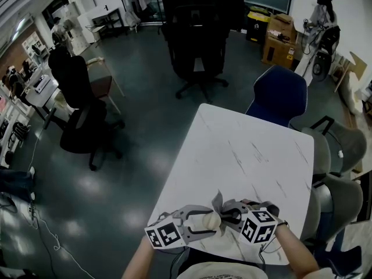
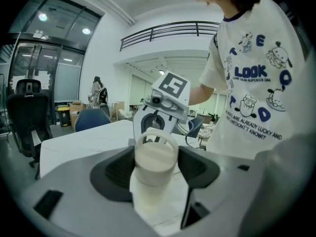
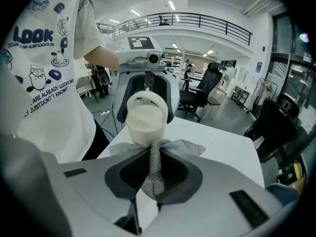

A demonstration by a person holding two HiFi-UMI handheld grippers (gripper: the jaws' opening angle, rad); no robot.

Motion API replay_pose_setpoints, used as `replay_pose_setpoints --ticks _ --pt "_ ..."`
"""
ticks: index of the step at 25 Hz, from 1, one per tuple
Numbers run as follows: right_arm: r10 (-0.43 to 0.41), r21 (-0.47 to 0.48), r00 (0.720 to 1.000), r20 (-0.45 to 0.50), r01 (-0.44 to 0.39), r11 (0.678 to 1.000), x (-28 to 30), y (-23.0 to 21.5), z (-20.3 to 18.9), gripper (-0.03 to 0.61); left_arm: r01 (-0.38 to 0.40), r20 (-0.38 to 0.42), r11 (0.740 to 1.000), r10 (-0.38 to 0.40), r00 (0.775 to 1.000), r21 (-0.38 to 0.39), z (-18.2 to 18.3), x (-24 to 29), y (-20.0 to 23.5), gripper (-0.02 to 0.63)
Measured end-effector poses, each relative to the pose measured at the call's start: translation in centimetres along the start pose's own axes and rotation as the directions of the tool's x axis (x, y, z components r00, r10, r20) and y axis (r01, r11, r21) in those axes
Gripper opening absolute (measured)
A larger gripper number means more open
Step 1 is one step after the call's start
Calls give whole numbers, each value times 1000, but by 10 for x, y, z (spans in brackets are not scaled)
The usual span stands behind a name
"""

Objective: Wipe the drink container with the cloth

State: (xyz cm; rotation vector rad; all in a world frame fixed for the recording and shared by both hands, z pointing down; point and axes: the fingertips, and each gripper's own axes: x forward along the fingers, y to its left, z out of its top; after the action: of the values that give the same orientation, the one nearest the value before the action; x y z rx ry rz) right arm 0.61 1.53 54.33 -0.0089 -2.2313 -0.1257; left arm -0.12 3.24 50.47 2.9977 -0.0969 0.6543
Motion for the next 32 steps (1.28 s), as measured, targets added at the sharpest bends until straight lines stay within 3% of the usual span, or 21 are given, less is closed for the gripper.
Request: replay_pose_setpoints --ticks 26,32 --pt "57 90 996 -72 -50 995 61 17 -48 57 -6 9 1000 6 1000 1 -6 0 -2 274" --pt "56 125 997 -62 -48 991 64 17 -51 57 -49 30 998 50 998 -33 2 0 0 275"
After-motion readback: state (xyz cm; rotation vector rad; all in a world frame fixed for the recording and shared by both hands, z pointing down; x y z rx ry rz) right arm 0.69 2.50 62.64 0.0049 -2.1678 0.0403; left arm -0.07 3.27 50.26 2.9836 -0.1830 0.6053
